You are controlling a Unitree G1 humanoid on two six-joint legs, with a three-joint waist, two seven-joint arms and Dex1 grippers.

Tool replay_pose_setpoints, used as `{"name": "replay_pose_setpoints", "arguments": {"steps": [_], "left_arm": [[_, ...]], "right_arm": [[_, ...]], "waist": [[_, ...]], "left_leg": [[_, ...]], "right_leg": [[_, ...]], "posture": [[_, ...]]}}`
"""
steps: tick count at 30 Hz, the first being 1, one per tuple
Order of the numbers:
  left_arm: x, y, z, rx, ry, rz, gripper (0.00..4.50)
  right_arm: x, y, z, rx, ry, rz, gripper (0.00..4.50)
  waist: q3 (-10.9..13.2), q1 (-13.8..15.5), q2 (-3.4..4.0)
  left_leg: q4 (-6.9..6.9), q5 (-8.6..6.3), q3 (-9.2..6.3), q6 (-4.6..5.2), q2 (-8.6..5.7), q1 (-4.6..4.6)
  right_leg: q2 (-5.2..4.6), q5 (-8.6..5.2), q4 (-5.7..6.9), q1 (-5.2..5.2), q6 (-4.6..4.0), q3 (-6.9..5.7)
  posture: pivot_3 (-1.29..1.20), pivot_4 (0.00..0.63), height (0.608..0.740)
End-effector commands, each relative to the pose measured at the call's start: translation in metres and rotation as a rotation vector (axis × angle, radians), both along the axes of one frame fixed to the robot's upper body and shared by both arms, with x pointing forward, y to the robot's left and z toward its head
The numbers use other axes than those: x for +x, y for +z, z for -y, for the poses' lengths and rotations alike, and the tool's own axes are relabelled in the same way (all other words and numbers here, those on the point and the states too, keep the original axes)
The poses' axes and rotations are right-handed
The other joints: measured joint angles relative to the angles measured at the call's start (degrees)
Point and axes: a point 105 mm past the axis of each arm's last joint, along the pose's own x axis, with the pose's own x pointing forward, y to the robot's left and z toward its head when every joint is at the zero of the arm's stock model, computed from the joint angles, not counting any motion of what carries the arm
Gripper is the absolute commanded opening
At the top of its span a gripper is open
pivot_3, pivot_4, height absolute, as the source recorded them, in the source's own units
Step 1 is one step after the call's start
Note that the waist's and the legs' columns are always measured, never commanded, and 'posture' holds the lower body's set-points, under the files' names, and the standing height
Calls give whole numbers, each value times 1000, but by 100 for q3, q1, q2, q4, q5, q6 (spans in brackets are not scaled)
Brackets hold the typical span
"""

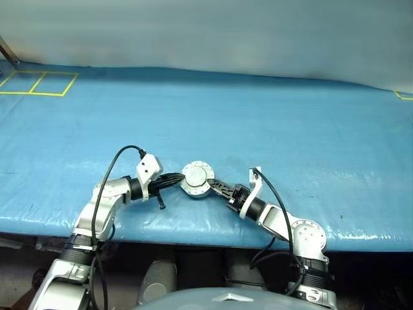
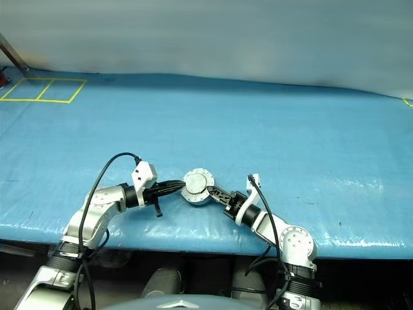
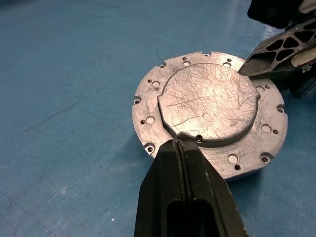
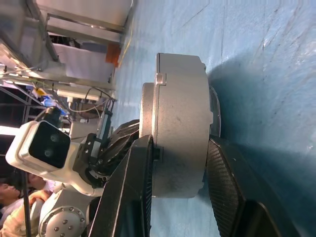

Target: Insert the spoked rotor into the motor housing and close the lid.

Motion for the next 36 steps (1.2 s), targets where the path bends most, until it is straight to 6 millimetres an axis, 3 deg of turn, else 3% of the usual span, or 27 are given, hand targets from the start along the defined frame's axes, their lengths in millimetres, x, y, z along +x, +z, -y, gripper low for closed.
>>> {"name": "replay_pose_setpoints", "arguments": {"steps": [1, 3, 6, 18, 28, 36], "left_arm": [[-3, 2, 2, -70, 13, -58, 0], [-6, 4, -2, -110, 15, -94, 0], [-6, 8, -7, -154, 47, -99, 613], [-11, 20, -6, -419, 83, -213, 4474], [-14, 40, 6, -823, 57, -454, 4474], [-15, 51, 15, -945, 33, -481, 4474]], "right_arm": [[6, 29, -4, 66, -5, 107, 1207], [7, 35, -4, 83, -6, 132, 1207], [8, 46, -4, 107, -11, 169, 1207], [13, 73, -4, 203, -33, 232, 1207], [8, 94, -10, 248, -5, 295, 1207], [8, 97, -12, 238, 4, 303, 1207]], "waist": [[8, -17, 3], [10, -49, 5], [18, -71, 7], [31, -110, 8], [31, -185, 8], [31, -189, 7]], "left_leg": [[0, 0, -1, 1, 0, -4], [0, 2, -4, 4, 0, -22], [-2, 3, -3, 5, -1, -49], [1, 3, -2, 6, 1, -51], [5, 4, -3, 7, 1, -48], [8, 4, -3, 7, 0, -43]], "right_leg": [[0, 0, 0, -3, 0, -2], [2, 0, 0, -18, 0, -6], [3, 1, 3, -46, 0, -5], [7, 0, 9, -50, 0, -3], [8, 0, 13, -45, 0, -3], [9, 0, 15, -39, 0, -2]], "posture": [[0, 150, 740], [0, 150, 740], [0, 150, 740], [0, 150, 740], [0, 150, 740], [0, 150, 740]]}}
